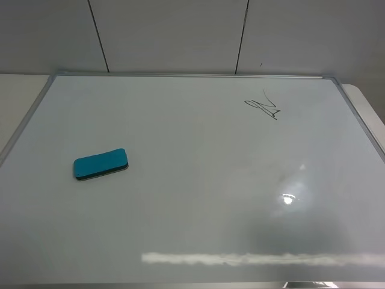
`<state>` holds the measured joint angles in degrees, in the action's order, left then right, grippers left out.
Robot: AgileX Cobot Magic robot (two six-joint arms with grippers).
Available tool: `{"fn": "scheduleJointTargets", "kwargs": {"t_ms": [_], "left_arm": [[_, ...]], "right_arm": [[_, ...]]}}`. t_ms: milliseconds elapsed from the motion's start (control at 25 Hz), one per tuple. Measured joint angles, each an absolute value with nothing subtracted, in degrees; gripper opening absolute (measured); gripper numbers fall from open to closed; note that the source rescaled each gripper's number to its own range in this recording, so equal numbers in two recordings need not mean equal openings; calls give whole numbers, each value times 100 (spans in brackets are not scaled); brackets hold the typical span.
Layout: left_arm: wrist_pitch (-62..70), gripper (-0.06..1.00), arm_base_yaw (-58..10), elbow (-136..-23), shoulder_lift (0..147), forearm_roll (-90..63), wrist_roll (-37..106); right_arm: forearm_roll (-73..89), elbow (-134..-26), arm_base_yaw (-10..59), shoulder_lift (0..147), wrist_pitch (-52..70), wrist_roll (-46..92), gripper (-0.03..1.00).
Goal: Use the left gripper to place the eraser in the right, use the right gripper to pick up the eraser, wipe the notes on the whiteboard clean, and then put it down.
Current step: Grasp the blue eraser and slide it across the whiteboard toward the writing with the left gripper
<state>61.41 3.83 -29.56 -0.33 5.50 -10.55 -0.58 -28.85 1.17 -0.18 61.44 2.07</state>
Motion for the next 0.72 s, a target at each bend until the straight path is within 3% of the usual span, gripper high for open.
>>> {"fn": "scheduleJointTargets", "kwargs": {"t_ms": [560, 640, 720], "left_arm": [[6136, 100, 383, -2956, 19, 556, -1079], [6110, 96, 383, -3007, 324, 556, -1079], [6094, 80, 383, -3174, 942, 556, -1079]], "right_arm": [[-58, -2885, 117, -18, 6144, 207, 100], [-58, -2885, 117, -18, 6144, 207, 100], [-58, -2885, 117, -18, 6144, 207, 100]]}}
